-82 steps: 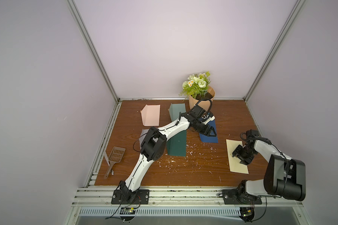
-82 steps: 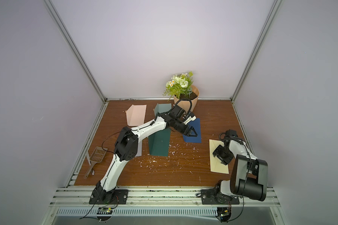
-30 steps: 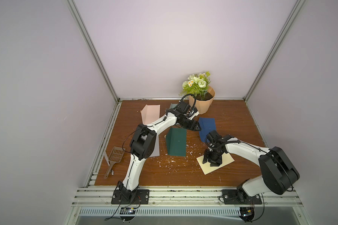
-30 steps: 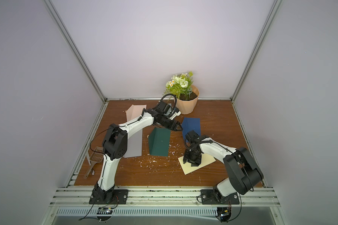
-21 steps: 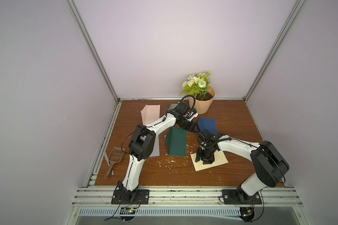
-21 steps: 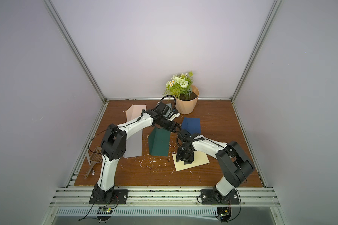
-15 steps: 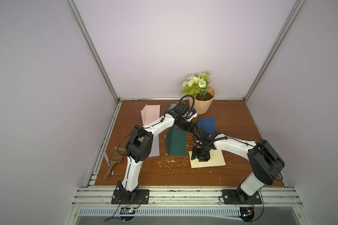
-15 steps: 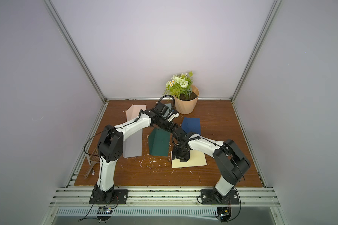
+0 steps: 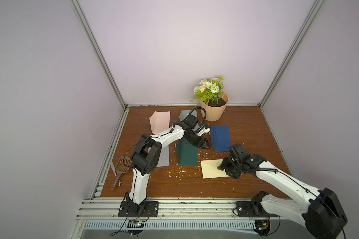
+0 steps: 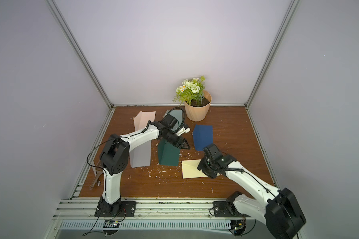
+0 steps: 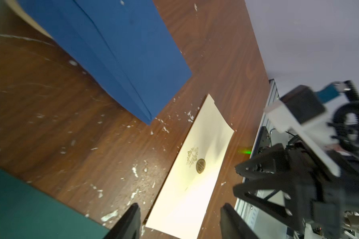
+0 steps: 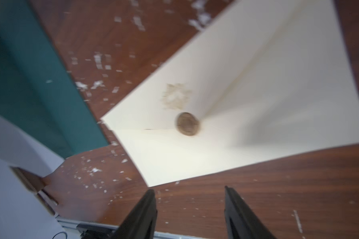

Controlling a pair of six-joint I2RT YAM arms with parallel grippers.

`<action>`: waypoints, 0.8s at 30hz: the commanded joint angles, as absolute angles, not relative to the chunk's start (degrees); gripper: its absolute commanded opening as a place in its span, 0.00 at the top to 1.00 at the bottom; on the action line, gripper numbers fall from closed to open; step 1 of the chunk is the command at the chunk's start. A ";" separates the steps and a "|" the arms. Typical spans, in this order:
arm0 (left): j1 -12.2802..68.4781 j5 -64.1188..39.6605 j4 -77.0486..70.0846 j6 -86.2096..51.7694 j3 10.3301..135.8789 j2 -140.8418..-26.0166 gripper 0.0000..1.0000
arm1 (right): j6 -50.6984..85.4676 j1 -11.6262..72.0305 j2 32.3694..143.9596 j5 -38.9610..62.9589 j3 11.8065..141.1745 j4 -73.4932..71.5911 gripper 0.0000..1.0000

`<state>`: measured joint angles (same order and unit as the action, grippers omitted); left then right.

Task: Open the envelope
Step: Move the envelope to the center of the board.

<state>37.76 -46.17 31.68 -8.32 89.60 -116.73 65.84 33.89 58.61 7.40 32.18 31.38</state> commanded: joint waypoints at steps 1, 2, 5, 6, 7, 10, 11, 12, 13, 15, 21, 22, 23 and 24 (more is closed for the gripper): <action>41.86 -49.22 32.73 -6.28 89.47 -116.64 0.37 | 71.98 32.05 51.84 9.04 27.56 32.27 0.43; 42.40 -49.13 32.70 -6.39 89.39 -117.25 0.37 | 72.07 31.06 50.31 9.79 25.72 32.40 0.43; 43.26 -48.97 32.72 -6.85 89.15 -118.57 0.38 | 71.92 28.99 47.24 11.08 22.07 32.07 0.43; 43.39 -48.72 32.72 -6.93 89.15 -118.71 0.38 | 71.76 28.52 46.81 11.16 21.47 31.91 0.43; 43.63 -48.68 32.72 -6.89 89.04 -118.97 0.38 | 71.52 27.79 46.41 10.99 20.89 31.84 0.43; 44.40 -49.16 32.70 -7.09 88.77 -120.16 0.38 | 70.67 25.67 46.08 10.79 19.46 31.86 0.43; 44.69 -49.01 32.71 -7.16 88.56 -120.52 0.38 | 70.54 25.06 45.78 10.55 19.11 31.82 0.43; 45.06 -48.67 32.73 -7.19 88.38 -120.81 0.38 | 70.22 24.51 45.59 10.46 18.84 31.78 0.43; 45.39 -48.52 32.75 -7.10 88.17 -121.20 0.38 | 69.92 23.74 45.24 10.22 18.69 31.81 0.43; 45.79 -48.32 32.78 -7.15 87.92 -121.80 0.38 | 69.79 22.47 44.37 9.82 18.48 32.20 0.44; 45.96 -48.06 32.78 -7.27 87.37 -124.23 0.39 | 68.96 20.07 41.99 8.64 19.23 36.10 0.44; 45.92 -48.06 32.81 -7.28 87.23 -124.37 0.39 | 68.75 19.78 41.63 8.26 19.53 36.94 0.44; 46.05 -47.99 32.78 -7.19 87.08 -124.50 0.39 | 68.58 19.44 41.34 8.03 19.63 37.57 0.44; 46.05 -47.97 32.83 -7.18 86.86 -124.71 0.39 | 68.56 19.16 41.15 8.00 19.62 38.08 0.44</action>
